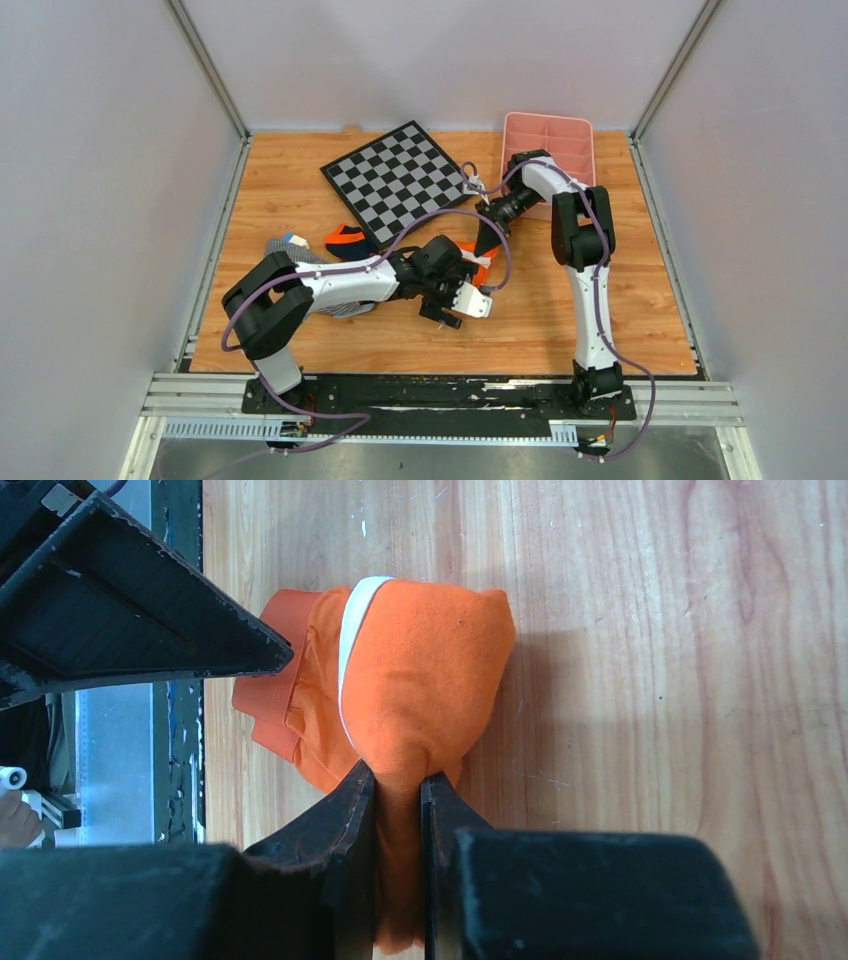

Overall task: Roll the underwear
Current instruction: Roll the underwear to the center of the board.

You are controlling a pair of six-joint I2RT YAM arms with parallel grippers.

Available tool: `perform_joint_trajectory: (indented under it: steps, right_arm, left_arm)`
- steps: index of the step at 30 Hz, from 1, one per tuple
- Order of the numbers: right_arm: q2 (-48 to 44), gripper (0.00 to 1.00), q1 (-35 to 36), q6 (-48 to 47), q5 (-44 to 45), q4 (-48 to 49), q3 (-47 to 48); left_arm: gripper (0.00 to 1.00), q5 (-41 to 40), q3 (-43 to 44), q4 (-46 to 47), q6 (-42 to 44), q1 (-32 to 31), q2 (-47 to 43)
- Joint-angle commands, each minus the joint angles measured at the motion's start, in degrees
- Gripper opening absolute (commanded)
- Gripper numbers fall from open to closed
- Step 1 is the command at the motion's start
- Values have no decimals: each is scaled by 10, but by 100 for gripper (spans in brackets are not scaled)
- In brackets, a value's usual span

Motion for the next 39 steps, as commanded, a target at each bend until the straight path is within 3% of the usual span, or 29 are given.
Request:
perform_joint_trajectory:
  steps: [1,7,14,18,20,22,24,26,28,31,34,39]
  right_arm:
    - [9,4,-4,-2,-8,-32,12]
    - [14,4,-4,2,-4,-32,18]
    - [20,5,-8,7,-3,-32,25]
    - [30,6,-10,17,-6,-32,40]
    - [37,7,-10,25,-6,-31,48]
    - [42,15,-10,29,-5,-32,55]
    - [41,27,-11,37,-3,-31,60]
    - [33,51,-13,48,3,-31,64]
    - [13,64,-18,53,16,-31,68]
    - [-30,77,-39,58,29,-32,84]
    - [-78,99,-74,71,25,-32,118]
    - [-164,100,-141,71,18,-26,143]
  left_arm:
    - [100,-7,12,22,39,-7,12]
    - [97,-33,6,54,14,-22,36]
    - [50,-19,12,42,31,-22,59]
    - [43,-19,-4,61,32,-22,60]
    - [31,-15,-10,63,33,-25,60]
    - [26,-25,-6,55,33,-30,71]
    - [13,-32,1,47,29,-34,82]
    - [7,-31,12,30,22,-34,92]
    - [1,-22,29,-6,14,-34,100]
    - [0,-6,44,-38,-2,-34,101]
    - [0,10,60,-69,-24,-32,104]
    - [0,79,125,-167,-91,-14,127]
